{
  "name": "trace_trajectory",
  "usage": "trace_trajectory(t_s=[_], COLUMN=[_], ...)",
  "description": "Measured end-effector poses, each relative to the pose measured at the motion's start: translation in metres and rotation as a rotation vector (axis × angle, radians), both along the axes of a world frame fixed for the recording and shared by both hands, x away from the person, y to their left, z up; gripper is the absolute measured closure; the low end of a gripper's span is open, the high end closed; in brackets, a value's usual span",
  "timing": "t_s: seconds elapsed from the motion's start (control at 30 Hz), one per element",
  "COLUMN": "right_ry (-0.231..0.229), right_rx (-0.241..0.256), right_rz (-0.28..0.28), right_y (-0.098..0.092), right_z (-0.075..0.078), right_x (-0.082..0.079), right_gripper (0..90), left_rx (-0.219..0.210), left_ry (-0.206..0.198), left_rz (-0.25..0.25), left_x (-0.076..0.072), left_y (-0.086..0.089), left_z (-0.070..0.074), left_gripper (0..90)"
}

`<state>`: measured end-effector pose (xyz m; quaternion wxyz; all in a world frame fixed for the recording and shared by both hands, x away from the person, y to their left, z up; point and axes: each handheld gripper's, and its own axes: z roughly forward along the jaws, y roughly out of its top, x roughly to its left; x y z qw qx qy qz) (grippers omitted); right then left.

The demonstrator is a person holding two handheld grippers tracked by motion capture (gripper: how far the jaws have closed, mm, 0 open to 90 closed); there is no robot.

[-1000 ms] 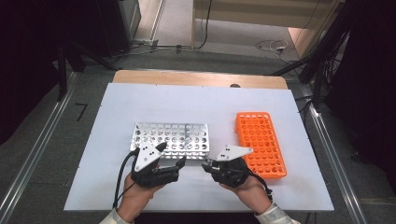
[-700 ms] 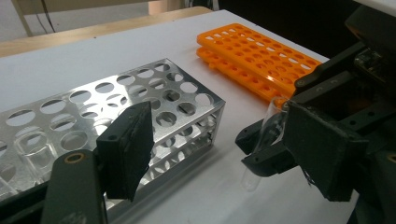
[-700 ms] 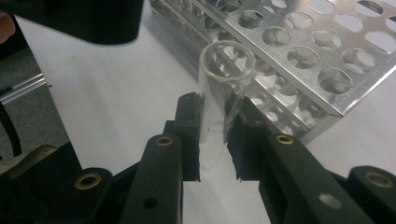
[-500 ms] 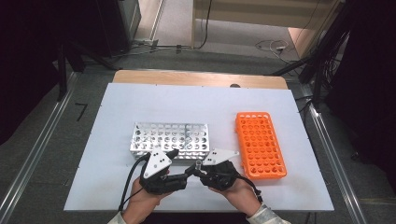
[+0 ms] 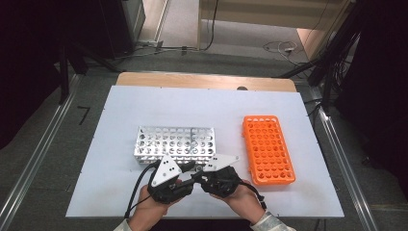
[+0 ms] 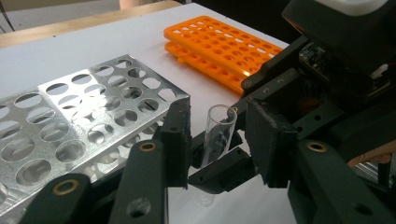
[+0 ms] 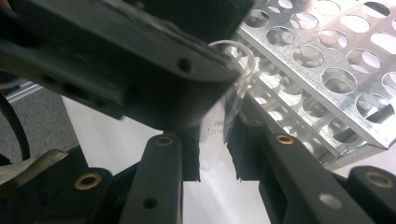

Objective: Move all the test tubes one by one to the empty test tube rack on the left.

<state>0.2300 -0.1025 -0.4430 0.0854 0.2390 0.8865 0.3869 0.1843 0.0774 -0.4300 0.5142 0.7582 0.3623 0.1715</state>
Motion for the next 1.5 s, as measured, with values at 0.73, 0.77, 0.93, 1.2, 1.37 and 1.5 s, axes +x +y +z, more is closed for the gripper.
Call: trace_trajectory(t_s=[0.73, 0.77, 0.93, 1.2, 1.37, 1.5], right_ry=[0.006, 0.006, 0.015, 0.02, 0.032, 0.033], right_rx=[0.004, 0.003, 0.006, -0.003, -0.007, -0.011], right_rz=[0.008, 0.009, 0.008, 0.006, -0.02, -0.031], right_y=[0.002, 0.002, -0.001, -0.008, -0.013, -0.015], right_z=[0.001, 0.001, 0.001, 0.001, 0.001, 0.001], right_x=[-0.002, -0.002, -0.001, 0.0, 0.001, 0.002], right_gripper=[62.4, 60.2, 43.5, 30.8, 25.9, 23.9], left_rx=[0.022, 0.02, 0.003, -0.013, -0.023, -0.02], left_ry=[-0.006, -0.006, -0.013, -0.026, -0.041, -0.047], left_rz=[0.008, 0.011, 0.035, 0.059, 0.085, 0.103], left_x=[-0.001, -0.001, 0.001, 0.003, 0.007, 0.01], left_y=[-0.002, -0.001, 0.005, 0.016, 0.023, 0.028], left_z=[0.0, 0.001, 0.006, 0.016, 0.023, 0.029], left_gripper=[75.0, 75.0, 75.1, 75.0, 75.0, 75.0])
